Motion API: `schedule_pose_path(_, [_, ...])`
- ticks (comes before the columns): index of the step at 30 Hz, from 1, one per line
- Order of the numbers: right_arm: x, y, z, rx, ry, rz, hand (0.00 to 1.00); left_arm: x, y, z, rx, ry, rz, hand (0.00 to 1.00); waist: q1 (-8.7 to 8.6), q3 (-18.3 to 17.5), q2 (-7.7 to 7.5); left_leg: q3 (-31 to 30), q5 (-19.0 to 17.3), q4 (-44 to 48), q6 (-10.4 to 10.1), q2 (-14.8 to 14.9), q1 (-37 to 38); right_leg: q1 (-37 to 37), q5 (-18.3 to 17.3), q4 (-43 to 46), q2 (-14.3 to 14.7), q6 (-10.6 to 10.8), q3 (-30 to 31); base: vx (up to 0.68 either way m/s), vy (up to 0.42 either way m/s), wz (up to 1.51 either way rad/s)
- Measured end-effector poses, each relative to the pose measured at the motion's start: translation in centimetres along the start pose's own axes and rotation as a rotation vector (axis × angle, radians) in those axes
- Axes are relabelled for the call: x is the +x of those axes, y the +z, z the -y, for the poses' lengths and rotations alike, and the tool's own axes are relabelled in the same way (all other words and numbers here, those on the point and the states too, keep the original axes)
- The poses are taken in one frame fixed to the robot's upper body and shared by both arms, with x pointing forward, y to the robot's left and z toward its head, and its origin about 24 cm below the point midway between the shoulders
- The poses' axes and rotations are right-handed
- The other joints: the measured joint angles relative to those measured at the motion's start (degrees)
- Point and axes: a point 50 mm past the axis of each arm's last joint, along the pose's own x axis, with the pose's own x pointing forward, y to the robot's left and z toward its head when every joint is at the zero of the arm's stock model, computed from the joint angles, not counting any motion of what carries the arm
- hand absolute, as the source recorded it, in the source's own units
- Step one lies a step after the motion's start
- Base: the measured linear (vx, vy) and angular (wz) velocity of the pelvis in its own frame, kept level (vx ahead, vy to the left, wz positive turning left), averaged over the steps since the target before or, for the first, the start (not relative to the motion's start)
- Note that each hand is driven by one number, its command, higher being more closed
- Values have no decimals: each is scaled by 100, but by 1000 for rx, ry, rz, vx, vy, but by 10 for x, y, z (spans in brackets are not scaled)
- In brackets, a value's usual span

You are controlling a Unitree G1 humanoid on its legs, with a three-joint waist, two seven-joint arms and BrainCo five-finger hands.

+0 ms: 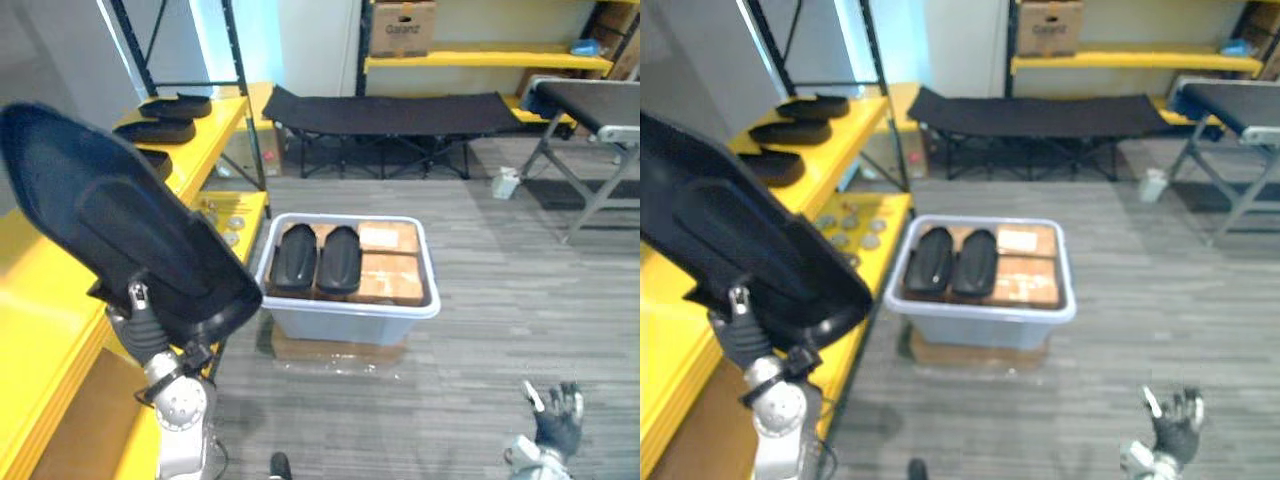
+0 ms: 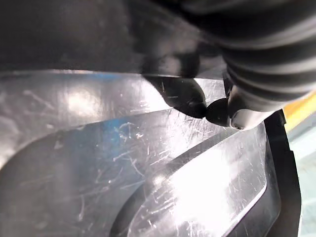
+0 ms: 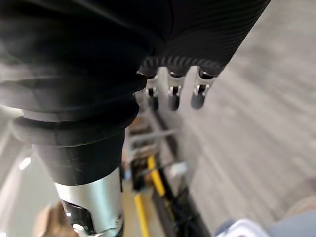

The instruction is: Walk over and take plastic housings, then place them on the shelf

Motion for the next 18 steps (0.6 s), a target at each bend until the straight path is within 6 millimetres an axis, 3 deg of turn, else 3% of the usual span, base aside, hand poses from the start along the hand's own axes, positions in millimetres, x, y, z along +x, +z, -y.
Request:
schedule_pose_path(5, [0,-8,-21,20,27,-29,0,-1,0,-2,6,-14,6,100,174,222,-63,-107,30,37,-13,-5,-113,-226,-172,462,-40,-51,-39,-4,-2,10])
schedule_pose_path(7, [3,-6,-33,29,56,-21,0,1,2,-2,5,-8,21,100,179,384,-153,-251,45,147,-9,-10,-245,-295,-253,629,-54,-59,-150,-25,-16,34])
schedule_pose_path(11, [13,8,-52,52,120,44,0,7,7,0,3,15,50,100,322,728,-180,-481,9,359,6,-11,-444,-310,-368,762,-50,-41,-336,-30,-12,31])
schedule_pose_path(15, [12,24,-85,4,341,108,0,6,23,-12,41,90,129,100,450,793,-54,-708,11,363,7,-90,-492,-209,-453,775,-99,-28,-610,37,-9,29])
schedule_pose_path(18, [0,20,-131,-54,605,85,0,7,35,-37,139,201,200,100,685,789,-13,-1142,16,376,-1,-204,-534,30,-572,763,-133,-30,-1076,78,-36,72])
